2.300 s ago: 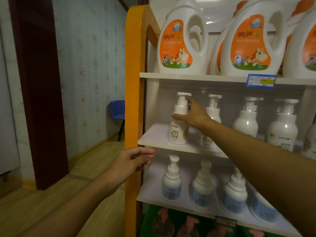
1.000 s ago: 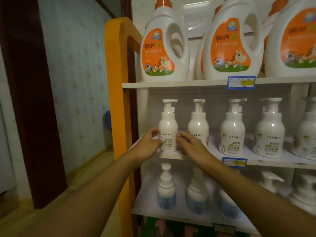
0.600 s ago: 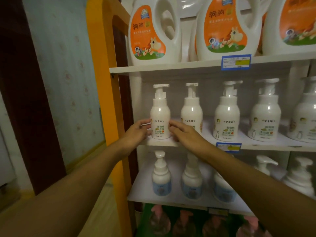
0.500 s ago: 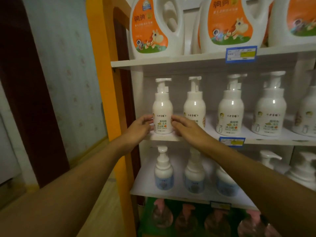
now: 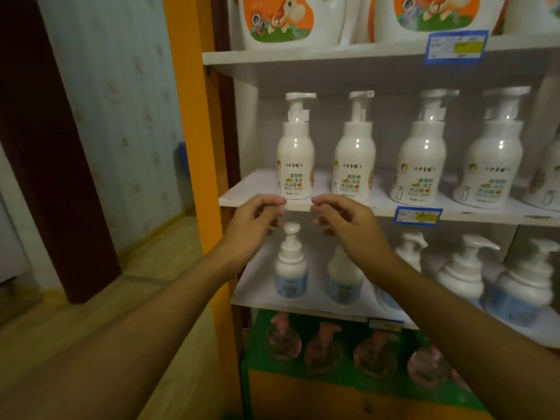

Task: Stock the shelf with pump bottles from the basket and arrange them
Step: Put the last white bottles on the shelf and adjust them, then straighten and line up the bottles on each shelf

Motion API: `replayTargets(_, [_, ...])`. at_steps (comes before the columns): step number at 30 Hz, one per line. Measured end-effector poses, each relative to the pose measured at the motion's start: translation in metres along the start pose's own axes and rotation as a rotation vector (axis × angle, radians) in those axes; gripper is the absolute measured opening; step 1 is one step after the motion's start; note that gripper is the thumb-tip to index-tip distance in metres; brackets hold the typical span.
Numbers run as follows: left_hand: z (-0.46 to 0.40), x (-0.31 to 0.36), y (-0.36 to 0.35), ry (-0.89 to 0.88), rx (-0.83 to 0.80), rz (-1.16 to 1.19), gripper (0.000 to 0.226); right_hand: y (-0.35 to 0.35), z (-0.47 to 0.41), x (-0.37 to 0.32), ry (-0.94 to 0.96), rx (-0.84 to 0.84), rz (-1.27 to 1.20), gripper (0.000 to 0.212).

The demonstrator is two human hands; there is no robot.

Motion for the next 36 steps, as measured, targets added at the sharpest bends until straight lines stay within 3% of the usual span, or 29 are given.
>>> replayTargets(4, [0.023, -0.061, -0.011, 0.22, -0.113, -0.071, 0.025, -0.023, 0.027, 0.067, -0.224, -0.087, 0.05, 0.019])
replayTargets(8, [0.034, -0.11, -0.021, 0.416, -0.202, -0.149, 0.055, -0.05, 0.041, 0.124, -0.462, -0.192, 0.204, 0.056])
replayTargets(10, [0.037, -0.122, -0.03, 0.429, -0.269, -0.126, 0.056, -0.058, 0.04, 0.135, -0.5, -0.194, 0.235, 0.058])
replayTargets(14, [0.038, -0.134, -0.035, 0.427, -0.295, -0.006, 0.054, -0.064, 0.038, 0.139, -0.43, -0.186, 0.204, 0.041])
replayTargets(23, [0.038, -0.146, -0.031, 0.417, -0.263, 0.037, 0.056, -0.063, 0.048, 0.148, -0.387, -0.211, 0.099, 0.056])
replayTargets(36, [0.039, -0.153, -0.03, 0.425, -0.252, 0.014, 0.055, -0.061, 0.05, 0.15, -0.394, -0.222, 0.104, 0.055])
Point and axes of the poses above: each hand's wrist, its own z-axis away from the middle knuckle, its own y-axis out of the back of the hand, x = y × z, the point moved 4 cm from there along -z, towards the middle knuckle
